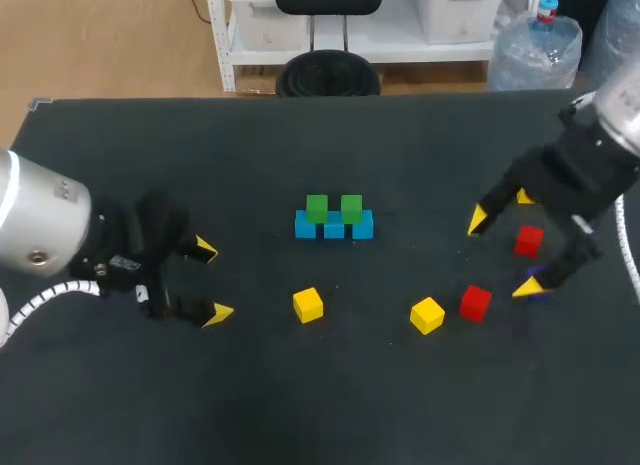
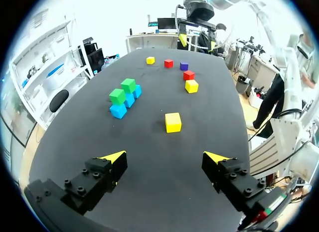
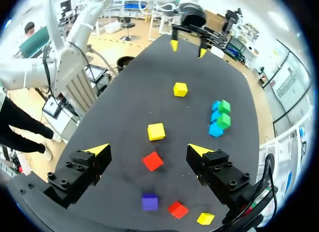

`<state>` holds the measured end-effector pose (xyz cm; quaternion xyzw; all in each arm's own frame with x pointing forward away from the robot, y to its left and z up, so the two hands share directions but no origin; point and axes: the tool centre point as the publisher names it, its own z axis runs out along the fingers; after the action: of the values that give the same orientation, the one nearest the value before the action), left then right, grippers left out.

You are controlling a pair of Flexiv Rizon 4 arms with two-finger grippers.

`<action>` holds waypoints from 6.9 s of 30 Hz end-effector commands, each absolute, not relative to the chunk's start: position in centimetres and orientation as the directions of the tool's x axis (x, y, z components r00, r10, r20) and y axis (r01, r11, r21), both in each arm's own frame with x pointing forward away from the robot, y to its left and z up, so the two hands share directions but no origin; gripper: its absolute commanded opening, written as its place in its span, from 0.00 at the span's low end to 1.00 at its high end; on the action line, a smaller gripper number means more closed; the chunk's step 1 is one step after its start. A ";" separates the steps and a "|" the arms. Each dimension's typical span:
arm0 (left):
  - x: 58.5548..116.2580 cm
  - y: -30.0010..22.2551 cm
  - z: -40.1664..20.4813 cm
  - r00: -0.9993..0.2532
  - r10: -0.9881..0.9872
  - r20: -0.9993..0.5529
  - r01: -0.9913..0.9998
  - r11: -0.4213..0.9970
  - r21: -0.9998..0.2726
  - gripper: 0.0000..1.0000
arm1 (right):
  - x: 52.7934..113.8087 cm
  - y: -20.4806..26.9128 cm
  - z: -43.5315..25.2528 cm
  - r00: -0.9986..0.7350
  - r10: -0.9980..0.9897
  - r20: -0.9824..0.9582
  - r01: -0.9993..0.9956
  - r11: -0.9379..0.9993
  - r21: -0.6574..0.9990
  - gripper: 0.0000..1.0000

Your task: Place the blue cubes, place green cubes on the blue cubes, place the yellow cubes on the green cubes, then place the red cubes on the yellow cubes, and place purple cube on the red cubes.

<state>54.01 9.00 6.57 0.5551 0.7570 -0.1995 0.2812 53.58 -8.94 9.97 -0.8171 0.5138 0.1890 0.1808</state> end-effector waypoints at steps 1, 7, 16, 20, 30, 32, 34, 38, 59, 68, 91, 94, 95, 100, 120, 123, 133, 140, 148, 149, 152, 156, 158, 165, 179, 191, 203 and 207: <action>53.9 9.2 6.5 -0.222 0.724 -0.653 0.953 0.303 0.011 1.00 | 53.2 -7.8 8.4 0.412 -0.769 -0.488 -0.901 -0.425 -0.090 1.00; 53.9 9.2 6.5 -0.222 0.724 -0.653 0.953 0.303 0.011 1.00 | 52.9 -6.3 6.1 0.435 -0.762 -0.479 -0.881 -0.470 -0.053 1.00; 53.9 9.2 6.5 -0.222 0.724 -0.653 0.953 0.303 0.011 1.00 | 53.2 -4.5 4.7 0.482 -0.735 -0.477 -0.843 -0.537 -0.025 1.00; 53.9 9.2 6.5 -0.222 0.724 -0.653 0.953 0.303 0.011 1.00 | 53.4 -4.2 4.3 0.497 -0.726 -0.476 -0.831 -0.556 -0.019 1.00; 53.9 9.2 6.5 -0.222 0.724 -0.653 0.953 0.303 0.011 1.00 | 54.1 -3.7 2.1 0.482 -0.745 -0.462 -0.838 -0.545 0.005 1.00; 53.9 9.2 6.5 -0.222 0.724 -0.653 0.953 0.303 0.011 1.00 | 54.3 -3.5 1.6 0.480 -0.747 -0.460 -0.840 -0.543 0.006 1.00; 53.9 9.2 6.5 -0.222 0.724 -0.653 0.953 0.303 0.011 1.00 | 54.4 -3.3 1.1 0.480 -0.749 -0.457 -0.840 -0.542 0.007 1.00; 53.9 9.2 6.5 -0.222 0.724 -0.653 0.953 0.303 0.011 1.00 | 54.7 -2.9 0.5 0.482 -0.750 -0.453 -0.839 -0.544 0.009 1.00; 53.9 9.2 6.5 -0.222 0.724 -0.653 0.953 0.303 0.011 1.00 | 55.3 -3.0 0.2 0.449 -0.781 -0.434 -0.868 -0.496 -0.006 0.00; 53.9 9.2 6.5 -0.222 0.724 -0.653 0.953 0.303 0.011 1.00 | 57.5 -3.4 4.6 0.307 -0.854 -0.420 -0.947 -0.319 -0.045 0.00; 53.9 9.2 6.5 -0.222 0.724 -0.653 0.953 0.303 0.011 1.00 | 63.7 1.1 12.4 -0.014 -0.838 -0.545 -0.980 0.120 -0.160 0.00; 53.9 9.2 6.5 -0.222 0.724 -0.653 0.953 0.303 0.011 1.00 | 64.0 1.8 12.2 -0.018 -0.838 -0.546 -0.980 0.125 -0.158 0.00; 53.9 9.2 6.5 -0.222 0.724 -0.653 0.953 0.303 0.011 1.00 | 64.1 2.0 12.1 -0.020 -0.838 -0.545 -0.980 0.125 -0.157 0.00; 53.9 9.2 6.5 -0.222 0.724 -0.653 0.953 0.303 0.011 1.00 | 64.9 3.1 11.6 -0.028 -0.840 -0.543 -0.981 0.126 -0.145 0.00; 53.9 9.2 6.5 -0.222 0.724 -0.653 0.953 0.303 0.011 1.00 | 67.8 6.7 8.3 -0.038 -0.870 -0.492 -0.989 0.103 -0.107 0.00; 53.9 9.2 6.5 -0.222 0.724 -0.653 0.953 0.303 0.011 1.00 | 68.1 7.2 8.2 -0.031 -0.870 -0.492 -0.989 0.097 -0.109 0.00; 53.9 9.2 6.5 -0.222 0.724 -0.653 0.953 0.303 0.011 1.00 | 68.9 8.0 7.7 -0.014 -0.885 -0.466 -0.991 0.075 -0.114 0.00; 53.9 9.2 6.5 -0.222 0.724 -0.653 0.953 0.303 0.011 1.00 | 69.3 8.1 7.5 -0.013 -0.892 -0.451 -0.990 0.074 -0.119 0.00; 53.9 9.2 6.5 -0.222 0.724 -0.653 0.953 0.303 0.011 1.00 | 69.4 8.4 6.7 -0.017 -0.901 -0.434 -0.991 0.073 -0.112 0.00; 53.9 9.2 6.5 -0.222 0.724 -0.653 0.953 0.303 0.011 1.00 | 69.4 8.5 6.5 -0.018 -0.902 -0.431 -0.991 0.073 -0.111 0.00; 53.9 9.2 6.5 -0.222 0.724 -0.653 0.953 0.303 0.011 1.00 | 69.6 8.5 6.2 -0.020 -0.904 -0.427 -0.991 0.074 -0.109 0.00; 53.9 9.2 6.5 -0.222 0.724 -0.653 0.953 0.303 0.011 1.00 | 69.9 8.5 5.9 -0.022 -0.907 -0.420 -0.991 0.075 -0.109 0.00; 53.9 9.2 6.5 -0.222 0.724 -0.653 0.953 0.303 0.011 1.00 | 70.0 8.6 5.8 -0.024 -0.908 -0.418 -0.991 0.077 -0.111 0.00; 53.9 9.2 6.5 -0.222 0.724 -0.653 0.953 0.303 0.011 1.00 | 70.4 8.6 5.7 -0.030 -0.911 -0.411 -0.990 0.084 -0.114 0.00; 53.9 9.2 6.5 -0.222 0.724 -0.653 0.953 0.303 0.011 1.00 | 70.6 8.5 5.4 -0.041 -0.914 -0.404 -0.989 0.094 -0.112 0.00; 53.9 9.2 6.5 -0.222 0.724 -0.653 0.953 0.303 0.011 1.00 | 70.8 8.4 5.3 -0.047 -0.916 -0.399 -0.989 0.099 -0.112 0.00; 53.9 9.2 6.5 -0.222 0.724 -0.653 0.953 0.303 0.011 1.00 | 70.9 8.5 5.2 -0.048 -0.915 -0.402 -0.989 0.100 -0.111 0.04; 53.9 9.2 6.5 -0.222 0.724 -0.653 0.953 0.303 0.011 1.00 | 70.9 8.6 5.1 -0.048 -0.914 -0.402 -0.989 0.100 -0.110 0.04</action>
<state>54.00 8.98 6.60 0.5550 0.7574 -0.1989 0.2807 70.81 8.45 5.19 -0.6636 0.7167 0.0987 0.1900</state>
